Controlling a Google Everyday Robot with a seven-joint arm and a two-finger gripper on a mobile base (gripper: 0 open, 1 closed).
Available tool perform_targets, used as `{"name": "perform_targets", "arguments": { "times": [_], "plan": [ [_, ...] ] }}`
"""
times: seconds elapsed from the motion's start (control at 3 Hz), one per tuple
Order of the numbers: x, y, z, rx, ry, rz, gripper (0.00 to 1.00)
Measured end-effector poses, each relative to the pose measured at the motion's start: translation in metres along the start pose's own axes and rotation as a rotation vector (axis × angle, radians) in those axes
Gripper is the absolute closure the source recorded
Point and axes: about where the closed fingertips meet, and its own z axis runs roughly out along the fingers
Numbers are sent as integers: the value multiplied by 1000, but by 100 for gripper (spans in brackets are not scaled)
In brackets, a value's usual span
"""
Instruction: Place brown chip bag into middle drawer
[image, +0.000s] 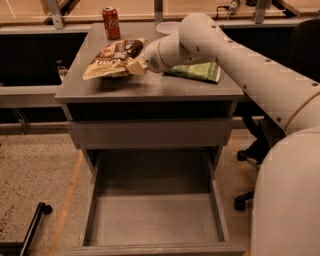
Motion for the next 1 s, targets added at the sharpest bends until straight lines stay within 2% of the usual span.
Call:
{"name": "perform_targets", "arguments": {
  "times": [0.33,0.67,1.0],
  "plan": [
    [3,33,-51,-70,35,-39,100],
    [26,110,-128,-204,24,43,100],
    [52,177,-181,-268,29,245,100]
  ]
}}
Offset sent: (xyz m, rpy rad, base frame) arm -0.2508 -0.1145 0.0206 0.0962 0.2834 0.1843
